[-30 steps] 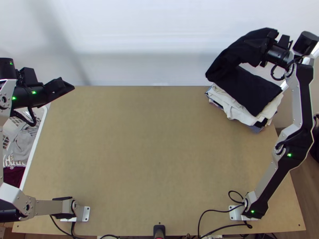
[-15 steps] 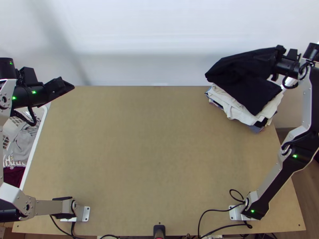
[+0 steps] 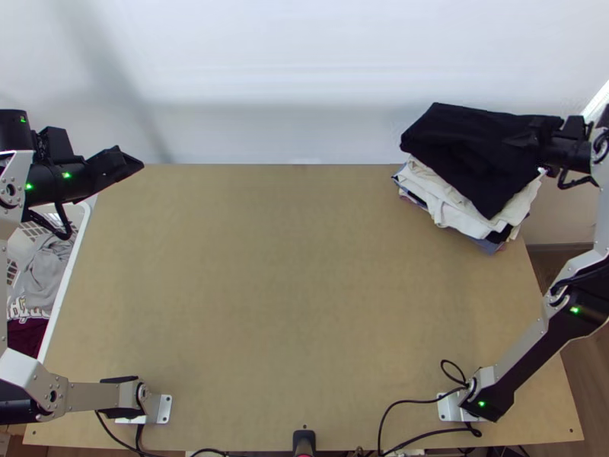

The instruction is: Fold the t-shirt

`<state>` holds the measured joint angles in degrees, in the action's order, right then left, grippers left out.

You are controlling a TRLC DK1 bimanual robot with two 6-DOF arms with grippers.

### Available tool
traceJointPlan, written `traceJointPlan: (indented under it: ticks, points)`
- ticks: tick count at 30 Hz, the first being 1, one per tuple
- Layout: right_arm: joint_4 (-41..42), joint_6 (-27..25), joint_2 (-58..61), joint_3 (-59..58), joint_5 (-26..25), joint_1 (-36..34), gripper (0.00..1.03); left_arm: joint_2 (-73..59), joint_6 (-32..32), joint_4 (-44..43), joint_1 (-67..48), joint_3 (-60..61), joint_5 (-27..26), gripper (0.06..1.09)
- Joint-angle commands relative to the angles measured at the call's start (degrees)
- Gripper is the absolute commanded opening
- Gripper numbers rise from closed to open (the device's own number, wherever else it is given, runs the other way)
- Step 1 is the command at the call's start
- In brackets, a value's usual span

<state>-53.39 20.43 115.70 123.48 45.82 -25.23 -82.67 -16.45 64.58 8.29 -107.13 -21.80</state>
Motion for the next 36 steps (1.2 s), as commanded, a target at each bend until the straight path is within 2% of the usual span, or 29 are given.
traceJointPlan:
  ticks: [1,2,3,11,14,17,20,23,25,29,34,36]
  points:
    - [-1.0,-3.1,-3.3,-1.4,-0.6,-2.5,0.57,-0.5,-0.2,-0.7,-0.3,1.0,-0.7,1.04]
    - [-1.5,-4.2,-3.6,-1.9,-1.5,-3.0,0.85,-0.5,-0.2,-0.7,-0.3,1.0,-0.8,1.04]
    - [-1.8,-5.3,-4.0,-2.5,-2.7,-3.2,1.0,-0.5,-0.2,-0.7,-0.3,1.0,-0.9,1.04]
    - [-1.8,-8.7,-8.0,-6.9,-3.7,-10.0,0.99,-0.7,-0.2,-1.2,0.1,1.0,-1.1,1.04]
    - [-0.1,-9.5,-10.8,-7.8,-9.4,-11.6,0.99,-0.8,-0.2,-1.3,0.2,1.0,-1.2,1.04]
    - [13.5,-9.5,-18.2,-14.8,-17.1,-10.7,0.99,-1.0,-0.1,-1.6,0.5,0.9,-1.2,1.04]
    - [29.5,-11.4,-25.8,-23.3,-24.6,-5.8,0.99,-1.2,-0.1,-1.6,0.5,0.6,-1.2,1.04]
    - [37.1,-15.1,-28.9,-27.6,-31.8,1.2,0.99,-1.4,-0.2,-1.7,0.5,0.1,-1.2,1.04]
    - [42.2,-18.7,-29.0,-30.1,-37.4,5.9,0.99,-1.5,-0.3,-1.7,0.5,-0.4,-1.2,1.04]
    - [59.4,-26.0,-26.2,-37.4,-47.1,12.3,0.99,-1.4,-0.3,-1.6,0.5,-1.1,-1.2,1.04]
    - [76.6,-30.4,-16.5,-45.8,-53.3,13.4,0.99,-1.1,-0.4,-0.5,0.7,-1.9,-1.2,1.04]
    - [80.7,-30.3,-13.0,-49.1,-55.1,12.8,0.99,-0.9,-0.4,-0.2,0.8,-2.1,-1.2,1.04]
